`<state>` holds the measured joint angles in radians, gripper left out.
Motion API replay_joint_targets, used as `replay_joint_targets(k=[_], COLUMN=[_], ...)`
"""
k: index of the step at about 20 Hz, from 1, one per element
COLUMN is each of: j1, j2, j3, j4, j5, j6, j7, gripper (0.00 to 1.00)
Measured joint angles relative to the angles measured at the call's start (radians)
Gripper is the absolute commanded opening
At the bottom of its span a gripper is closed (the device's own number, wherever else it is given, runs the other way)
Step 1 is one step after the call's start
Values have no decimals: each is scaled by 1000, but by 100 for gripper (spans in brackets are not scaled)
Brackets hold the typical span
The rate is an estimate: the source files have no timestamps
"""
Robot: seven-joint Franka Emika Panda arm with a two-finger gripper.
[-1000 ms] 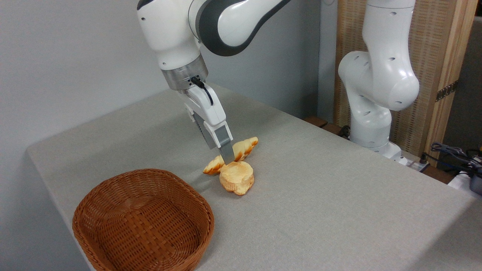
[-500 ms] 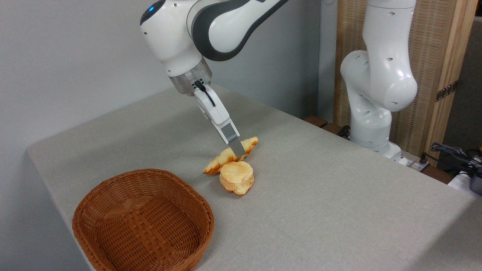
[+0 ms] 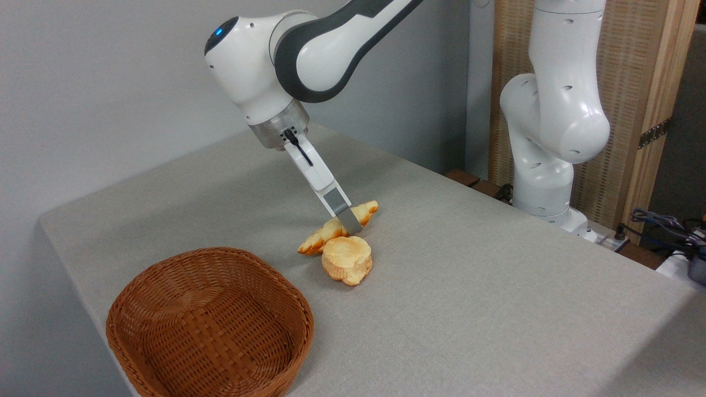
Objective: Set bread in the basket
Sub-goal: 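Lower the gripper onto the elongated roll and close on it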
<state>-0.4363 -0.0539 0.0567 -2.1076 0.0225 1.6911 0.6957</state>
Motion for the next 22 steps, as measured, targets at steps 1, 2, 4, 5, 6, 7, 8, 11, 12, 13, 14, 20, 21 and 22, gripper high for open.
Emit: replay_joint_targets(k=[1,2,4,5,6,7,8,11,12,13,14,20,21,22], j1=[0,0,0,0,0,0,0,0,0,0,0,0,0,0], j2=[5,9,15,16,16,16,16,16,16,16,16,16,16,16], j3=[0,0,0,0,0,0,0,0,0,1,1,2,2,2], j4=[0,0,0,0,0,0,1,2,3,4,5,7,7,8], j5=[0,0,0,0,0,0,0,0,0,0,0,0,0,0], j6=[0,0,0,0,0,1,1,1,1,1,1,1,1,2], j7=[0,0,0,0,0,0,0,0,0,0,0,0,0,0], gripper=[99,93,73,59,50,47,43,36,34,31,26,17,14,13])
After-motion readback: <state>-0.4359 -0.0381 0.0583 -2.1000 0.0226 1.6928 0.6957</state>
